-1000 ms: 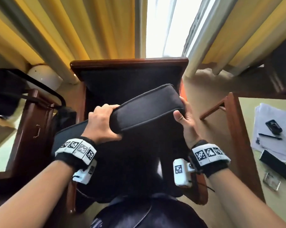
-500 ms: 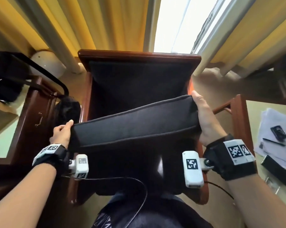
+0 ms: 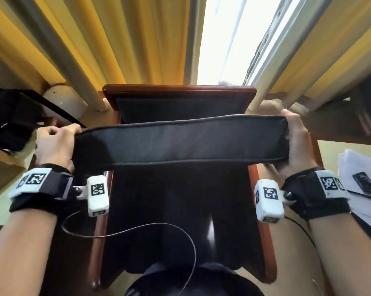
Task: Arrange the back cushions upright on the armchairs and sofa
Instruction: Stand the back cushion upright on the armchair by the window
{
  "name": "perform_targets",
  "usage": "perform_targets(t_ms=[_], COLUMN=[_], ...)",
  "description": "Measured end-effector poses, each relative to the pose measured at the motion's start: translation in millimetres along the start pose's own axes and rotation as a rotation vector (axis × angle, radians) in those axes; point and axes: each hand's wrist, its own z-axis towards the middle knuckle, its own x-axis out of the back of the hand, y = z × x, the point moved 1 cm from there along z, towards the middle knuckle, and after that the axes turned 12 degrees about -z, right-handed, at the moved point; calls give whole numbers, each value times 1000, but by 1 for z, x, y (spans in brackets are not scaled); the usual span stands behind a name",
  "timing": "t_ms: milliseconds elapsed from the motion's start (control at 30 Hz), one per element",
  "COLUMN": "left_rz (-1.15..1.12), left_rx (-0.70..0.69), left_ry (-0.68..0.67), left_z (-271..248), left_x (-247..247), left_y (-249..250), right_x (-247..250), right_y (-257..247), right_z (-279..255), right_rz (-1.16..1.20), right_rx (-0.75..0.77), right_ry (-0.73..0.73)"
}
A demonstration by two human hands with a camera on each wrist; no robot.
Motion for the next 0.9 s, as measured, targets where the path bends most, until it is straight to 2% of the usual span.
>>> perform_targets(t_ms=[100,200,300,367,433,533,633,767,900], left_rz=[-117,-12,198,384,455,476,418,409,454], left_rx=[-66,-240,-169,-106,-148,-203,-169,-148,-107], left_ry=[-16,-86,-350,-431,-412,-340,-265,-279,-241], left_z=[-22,-31,-29,-27,-26,-20,-5,34,59], left_x=[-28,-60,-93,-101,-103,-117,-145,-193,-233], left_y=[16,8,-25,-59,-79,-80,-67,-35,-23], right_x=[3,8,6,-2,-12,-16,-22,-36,-52], right_y=[8,30,75,106,114,102,87,56,41], right_z=[23,57,88,103,113,135,171,220,265], right_rz=[-23,-70,-340,-400,-462,-543,-573,-551,-581], right_rx=[-20,-178,-238,-209,-168,-162,-235,-380,-349], right_ry=[120,215,178,142,204,289,329,364,452])
